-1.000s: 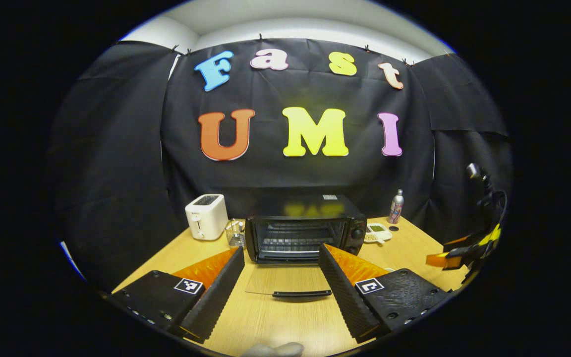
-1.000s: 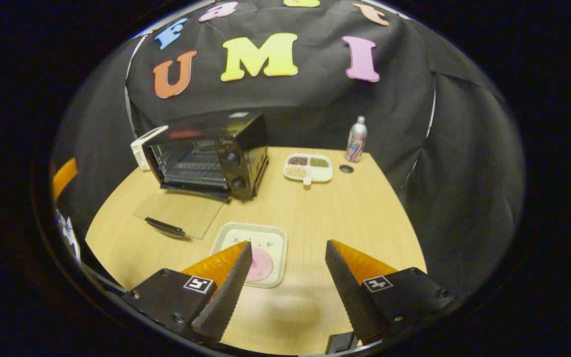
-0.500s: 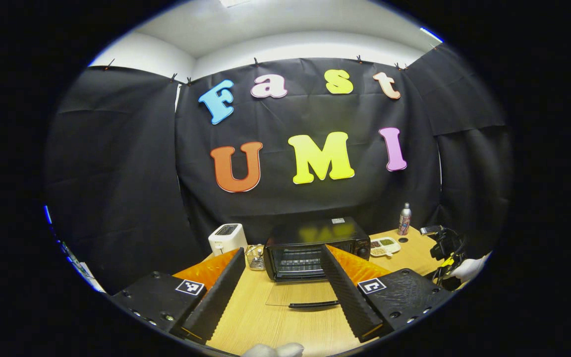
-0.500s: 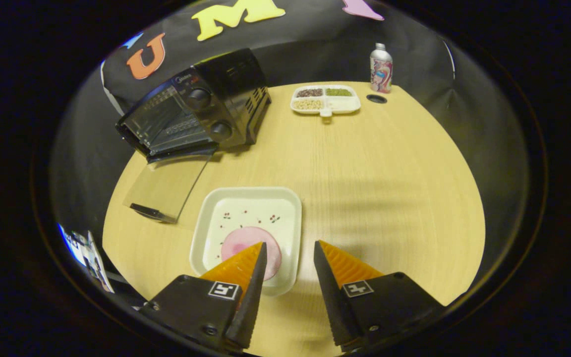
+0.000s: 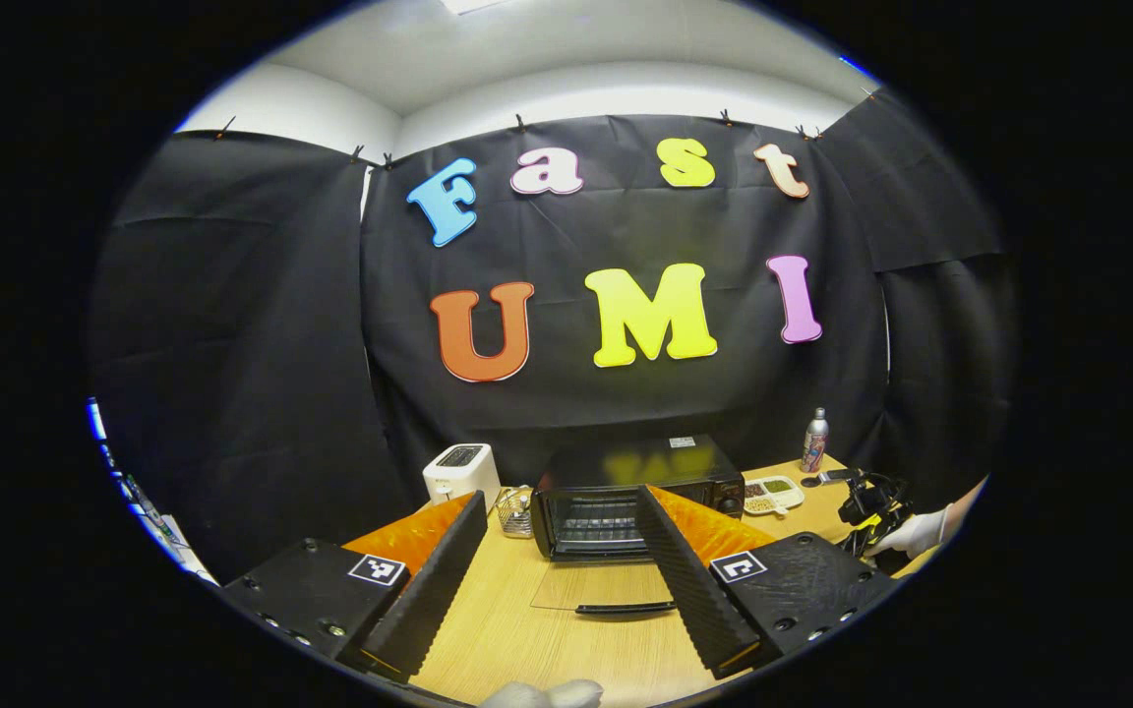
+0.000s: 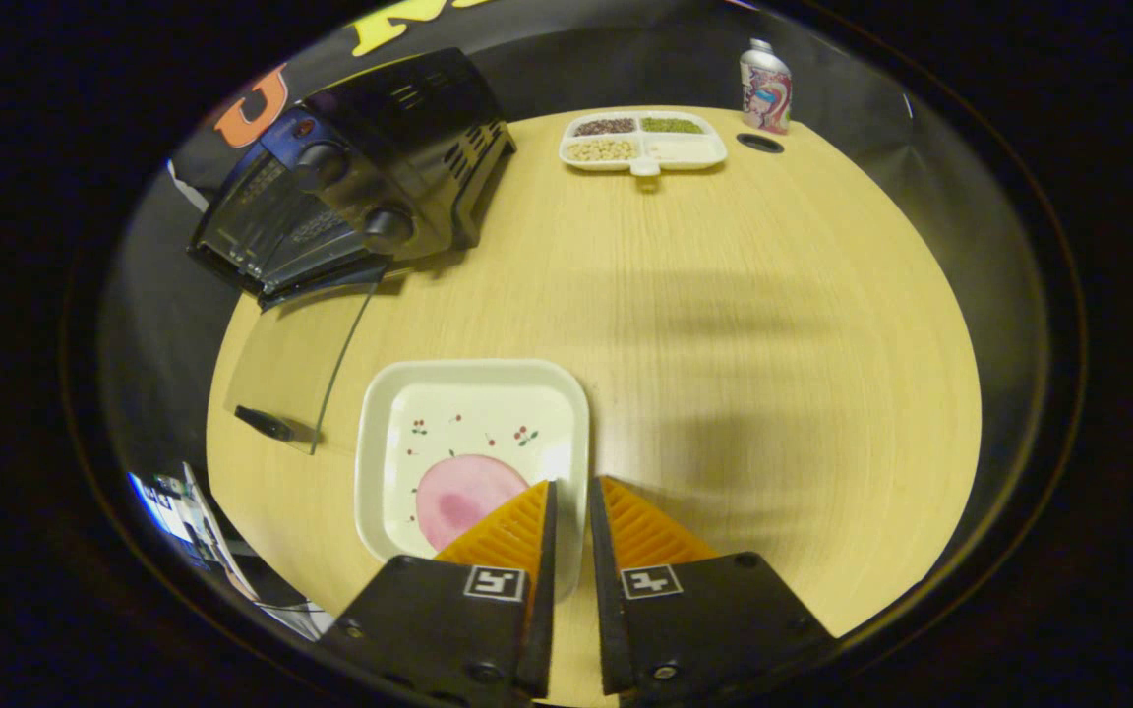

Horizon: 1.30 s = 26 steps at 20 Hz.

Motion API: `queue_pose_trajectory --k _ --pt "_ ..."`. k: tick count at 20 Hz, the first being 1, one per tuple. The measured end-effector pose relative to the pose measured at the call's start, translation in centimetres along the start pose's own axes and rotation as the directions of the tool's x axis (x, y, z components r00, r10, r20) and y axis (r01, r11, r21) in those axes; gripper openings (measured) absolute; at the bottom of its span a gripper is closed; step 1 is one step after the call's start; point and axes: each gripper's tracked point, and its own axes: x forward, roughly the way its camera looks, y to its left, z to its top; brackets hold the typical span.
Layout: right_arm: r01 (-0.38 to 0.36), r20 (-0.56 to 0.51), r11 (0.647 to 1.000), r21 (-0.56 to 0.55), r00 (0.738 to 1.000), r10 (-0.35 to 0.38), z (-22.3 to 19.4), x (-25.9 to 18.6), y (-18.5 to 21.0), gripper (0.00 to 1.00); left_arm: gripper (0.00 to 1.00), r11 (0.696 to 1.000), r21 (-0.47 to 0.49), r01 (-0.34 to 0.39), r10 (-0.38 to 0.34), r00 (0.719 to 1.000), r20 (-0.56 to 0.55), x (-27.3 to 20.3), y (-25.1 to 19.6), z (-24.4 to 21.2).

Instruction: Open the electric oven with the left hand, put the food in, and close the electric oven.

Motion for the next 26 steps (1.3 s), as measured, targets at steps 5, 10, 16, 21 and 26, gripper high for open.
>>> queue_pose_trajectory --k 5,10,16,21,26 --pt "-0.023 -0.066 0.999 0.039 0.997 0.026 0.2 0.0 -0.3 0.02 0.97 1.0 -0.029 -0.001 0.0 1.0 -0.016 0.5 0.1 -1.2" --pt "-0.107 -0.043 0.99 0.094 0.993 0.112 0.2 -0.1 -0.1 0.01 0.96 0.999 -0.037 -0.001 0.001 1.0 -0.018 0.8 0.2 -1.3" --pt "-0.286 0.089 0.918 0.274 0.958 0.272 -0.5 -2.0 0.6 0.01 0.96 0.999 -0.023 0.025 -0.025 0.999 -0.024 0.7 -0.2 -1.1" --pt "-0.336 0.21 0.885 0.322 0.937 0.279 0.1 -5.2 1.2 0.0 0.96 0.997 -0.012 0.078 -0.078 0.997 -0.022 0.8 -1.7 -0.4" --pt "-0.401 0.334 0.841 0.363 0.899 0.284 1.3 -9.4 3.8 0.0 0.96 0.996 0.002 0.088 -0.088 0.996 -0.01 0.5 -2.2 0.3"
